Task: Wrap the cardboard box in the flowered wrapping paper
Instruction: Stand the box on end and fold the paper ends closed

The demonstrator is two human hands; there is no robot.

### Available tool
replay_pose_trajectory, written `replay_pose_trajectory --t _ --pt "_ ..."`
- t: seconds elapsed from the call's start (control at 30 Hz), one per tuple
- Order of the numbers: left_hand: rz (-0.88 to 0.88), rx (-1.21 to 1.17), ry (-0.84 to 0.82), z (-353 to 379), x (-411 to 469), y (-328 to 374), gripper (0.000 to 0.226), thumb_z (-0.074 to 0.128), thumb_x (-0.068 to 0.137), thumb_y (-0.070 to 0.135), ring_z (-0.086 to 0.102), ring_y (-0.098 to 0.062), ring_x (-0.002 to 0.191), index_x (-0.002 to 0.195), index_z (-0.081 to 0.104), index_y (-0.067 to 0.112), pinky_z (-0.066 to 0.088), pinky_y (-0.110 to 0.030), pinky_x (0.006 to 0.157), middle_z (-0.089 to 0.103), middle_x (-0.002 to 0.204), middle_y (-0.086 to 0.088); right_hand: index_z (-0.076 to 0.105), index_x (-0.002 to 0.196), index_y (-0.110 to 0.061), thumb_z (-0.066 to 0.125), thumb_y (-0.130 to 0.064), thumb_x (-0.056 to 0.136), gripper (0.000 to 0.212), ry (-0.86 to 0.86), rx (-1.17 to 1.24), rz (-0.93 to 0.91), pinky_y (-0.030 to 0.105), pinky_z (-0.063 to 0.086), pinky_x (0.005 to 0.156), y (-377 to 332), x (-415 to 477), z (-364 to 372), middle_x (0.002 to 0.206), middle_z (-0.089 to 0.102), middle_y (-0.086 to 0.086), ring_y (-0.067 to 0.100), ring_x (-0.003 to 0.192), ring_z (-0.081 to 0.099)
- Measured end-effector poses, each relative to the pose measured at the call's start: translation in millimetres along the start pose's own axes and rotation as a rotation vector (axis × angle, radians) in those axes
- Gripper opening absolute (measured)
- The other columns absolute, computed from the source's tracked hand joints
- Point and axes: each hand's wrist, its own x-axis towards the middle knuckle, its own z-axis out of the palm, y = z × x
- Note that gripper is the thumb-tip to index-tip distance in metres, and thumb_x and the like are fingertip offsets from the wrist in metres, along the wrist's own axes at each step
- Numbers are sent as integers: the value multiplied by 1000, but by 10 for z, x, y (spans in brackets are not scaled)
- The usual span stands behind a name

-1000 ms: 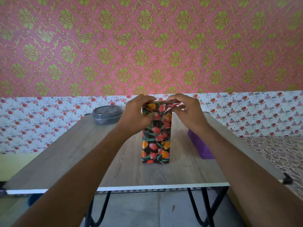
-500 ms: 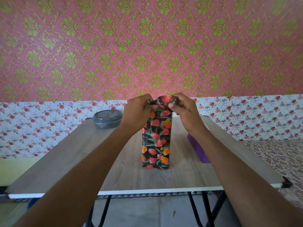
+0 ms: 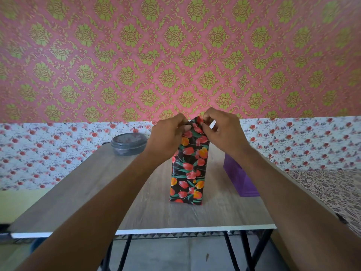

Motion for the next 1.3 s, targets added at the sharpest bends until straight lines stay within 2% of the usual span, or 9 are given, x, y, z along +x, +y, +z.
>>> replay_pose_trajectory --t 0.07,0.17,0.33,0.57,0.67,0.87,0.97,1.17,1.3 --pt "4 -10 1 -10 13 10 14 58 103 23 56 -1 64 100 66 12 38 -23 55 73 89 1 61 92 -4 69 -4 89 8 -2 -84 -89 37 53 52 -24 -8 13 84 65 6 22 58 58" --pt "-10 -44 1 -45 21 18 12 60 102 20 64 -20 73 99 65 9 50 -37 63 72 87 -3 65 95 -3 70 -3 88 9 -30 72 -39 38 57 65 -26 -52 -34 94 66 7 21 78 66" --pt "-19 -90 -37 -55 26 29 11 61 101 20 65 -26 78 96 63 10 54 -46 70 70 84 -1 78 94 -4 64 -13 92 18 -44 505 283 43 58 76 0 -64 -163 88 76 14 31 85 71" --pt "1 -115 -55 -22 40 37 9 62 101 20 62 -16 73 94 61 13 47 -32 63 64 78 8 79 89 -6 80 1 84 9 -54 598 399 31 63 76 92 24 -200 80 78 1 16 76 76" --pt "5 -105 -59 -13 48 31 10 62 101 20 57 -4 67 92 60 15 41 -25 57 62 75 12 76 101 -5 83 -1 81 21 -100 649 441 23 59 72 104 54 -202 81 79 1 14 80 77" --pt "31 -122 -54 -15 32 54 10 61 101 17 59 -13 69 91 60 17 42 -29 60 66 79 4 78 110 -6 80 -1 85 26 -162 546 378 26 61 81 46 115 -159 95 78 10 21 91 76" --pt "43 -134 -47 -6 27 68 9 61 101 16 61 -21 70 94 63 12 47 -37 63 67 79 0 80 105 -7 78 -3 88 17 -140 423 362 30 62 76 20 126 -112 91 77 7 23 82 74" --pt "33 -160 -38 -23 23 87 6 62 100 13 62 -22 72 94 63 13 52 -44 68 65 77 5 80 96 -6 82 0 81 16 -151 461 339 17 57 70 30 132 -151 78 74 -3 -1 69 69" --pt "34 -151 -21 1 42 132 11 60 101 15 63 -28 74 95 67 8 52 -51 71 69 80 -6 77 79 -2 82 2 78 6 -80 393 298 22 55 62 -18 138 -114 65 69 7 9 59 64"
